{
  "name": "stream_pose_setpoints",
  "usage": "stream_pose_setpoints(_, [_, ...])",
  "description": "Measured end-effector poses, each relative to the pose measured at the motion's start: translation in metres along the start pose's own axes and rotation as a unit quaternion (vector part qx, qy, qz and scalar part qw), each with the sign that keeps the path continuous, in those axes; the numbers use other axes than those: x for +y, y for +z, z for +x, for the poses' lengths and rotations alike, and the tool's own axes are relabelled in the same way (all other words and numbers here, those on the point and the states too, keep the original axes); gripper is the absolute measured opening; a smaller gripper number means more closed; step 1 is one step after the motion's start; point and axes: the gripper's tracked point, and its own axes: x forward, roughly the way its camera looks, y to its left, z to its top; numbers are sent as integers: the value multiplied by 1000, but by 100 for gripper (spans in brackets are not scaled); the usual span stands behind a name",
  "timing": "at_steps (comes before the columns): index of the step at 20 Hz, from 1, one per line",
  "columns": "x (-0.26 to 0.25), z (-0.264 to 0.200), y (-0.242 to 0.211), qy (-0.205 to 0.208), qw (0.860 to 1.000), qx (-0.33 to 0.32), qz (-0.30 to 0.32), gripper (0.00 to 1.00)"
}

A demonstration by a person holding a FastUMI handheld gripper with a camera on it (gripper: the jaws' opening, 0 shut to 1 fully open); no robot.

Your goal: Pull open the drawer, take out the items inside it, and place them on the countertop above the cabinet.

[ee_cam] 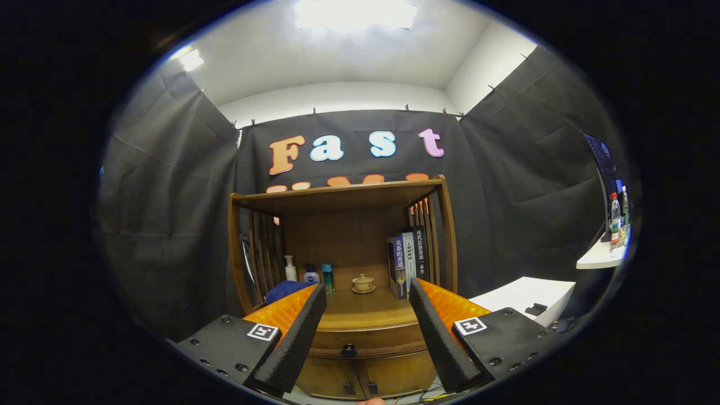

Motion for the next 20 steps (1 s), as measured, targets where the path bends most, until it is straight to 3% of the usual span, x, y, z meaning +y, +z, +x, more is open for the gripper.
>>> stream_pose_setpoints(20, [27,67,-23,6,1000,-4,2,98])
